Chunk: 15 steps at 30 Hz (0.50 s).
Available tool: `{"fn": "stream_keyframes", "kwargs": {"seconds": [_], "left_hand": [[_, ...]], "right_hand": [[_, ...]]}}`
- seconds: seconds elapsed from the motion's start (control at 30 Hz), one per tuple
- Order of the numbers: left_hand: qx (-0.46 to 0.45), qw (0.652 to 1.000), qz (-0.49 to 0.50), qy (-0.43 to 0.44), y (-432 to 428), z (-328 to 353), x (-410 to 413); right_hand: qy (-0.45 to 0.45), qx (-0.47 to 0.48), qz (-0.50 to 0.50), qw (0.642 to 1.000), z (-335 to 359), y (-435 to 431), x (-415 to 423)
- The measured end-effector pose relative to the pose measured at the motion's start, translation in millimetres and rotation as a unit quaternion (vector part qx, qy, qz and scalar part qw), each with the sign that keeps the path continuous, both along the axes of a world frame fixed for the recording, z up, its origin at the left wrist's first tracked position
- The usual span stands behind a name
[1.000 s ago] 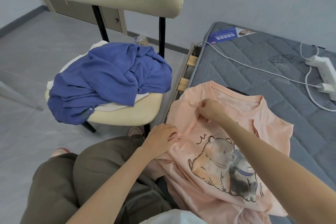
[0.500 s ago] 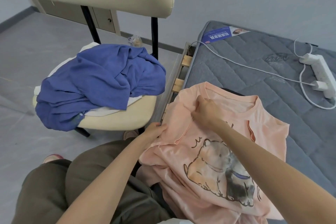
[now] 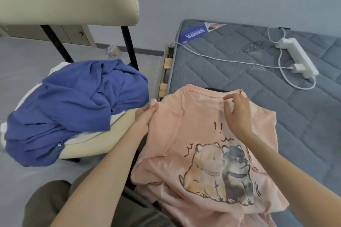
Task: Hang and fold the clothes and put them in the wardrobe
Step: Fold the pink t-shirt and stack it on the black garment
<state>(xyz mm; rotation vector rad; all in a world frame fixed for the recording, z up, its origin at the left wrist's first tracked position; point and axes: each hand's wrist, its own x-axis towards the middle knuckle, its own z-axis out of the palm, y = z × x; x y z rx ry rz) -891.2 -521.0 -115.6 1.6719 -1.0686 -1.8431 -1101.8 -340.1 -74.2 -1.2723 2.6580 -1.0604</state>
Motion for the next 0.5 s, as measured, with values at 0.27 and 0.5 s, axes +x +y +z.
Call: {"fn": "stream_keyframes", "kwargs": {"seconds": [0.27, 0.5], "left_hand": [[-0.048, 0.991, -0.108, -0.059, -13, 18, -17], [-0.091, 0.961, -0.233, -0.123, -26, 40, -18]], "right_hand": [[-0.078, 0.114, -0.136, 0.981, 4, 40, -29], [-0.053, 0.202, -0.071, 0.975, -11, 56, -56]]}}
